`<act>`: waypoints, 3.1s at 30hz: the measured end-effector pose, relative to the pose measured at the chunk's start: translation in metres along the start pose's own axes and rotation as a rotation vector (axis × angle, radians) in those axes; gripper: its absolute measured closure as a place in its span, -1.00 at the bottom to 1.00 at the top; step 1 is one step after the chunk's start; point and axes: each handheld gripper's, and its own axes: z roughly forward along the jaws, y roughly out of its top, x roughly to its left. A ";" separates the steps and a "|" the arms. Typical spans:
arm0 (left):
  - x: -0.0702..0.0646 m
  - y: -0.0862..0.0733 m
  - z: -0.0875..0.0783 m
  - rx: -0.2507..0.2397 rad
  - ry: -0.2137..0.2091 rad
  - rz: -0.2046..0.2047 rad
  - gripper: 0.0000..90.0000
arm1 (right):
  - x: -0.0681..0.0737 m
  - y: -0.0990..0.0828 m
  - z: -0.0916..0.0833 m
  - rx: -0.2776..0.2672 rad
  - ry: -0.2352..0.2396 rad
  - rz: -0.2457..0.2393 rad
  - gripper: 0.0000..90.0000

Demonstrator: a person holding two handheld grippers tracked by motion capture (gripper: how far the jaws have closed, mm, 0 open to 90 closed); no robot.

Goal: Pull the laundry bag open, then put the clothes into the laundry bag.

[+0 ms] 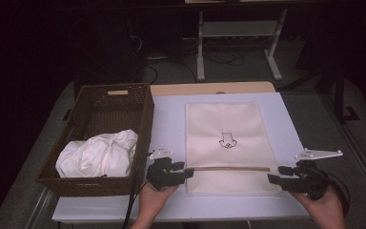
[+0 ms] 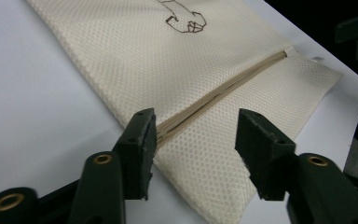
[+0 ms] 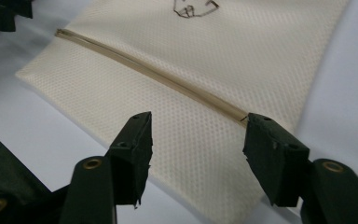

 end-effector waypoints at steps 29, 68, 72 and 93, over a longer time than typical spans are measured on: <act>-0.011 0.050 -0.020 0.008 -0.139 0.077 -0.42 | 0.013 0.049 0.062 0.012 0.146 -0.265 -0.35; 0.114 0.075 -0.170 0.102 -0.113 -0.009 -0.54 | 0.032 0.059 0.070 -0.047 0.188 -0.327 -0.42; 0.131 0.068 -0.190 0.134 0.026 -0.004 -0.55 | 0.033 0.059 0.071 -0.038 0.185 -0.342 -0.42; 0.165 0.038 -0.178 0.449 0.319 -0.045 -0.63 | 0.024 0.065 0.081 -0.042 0.166 -0.401 -0.39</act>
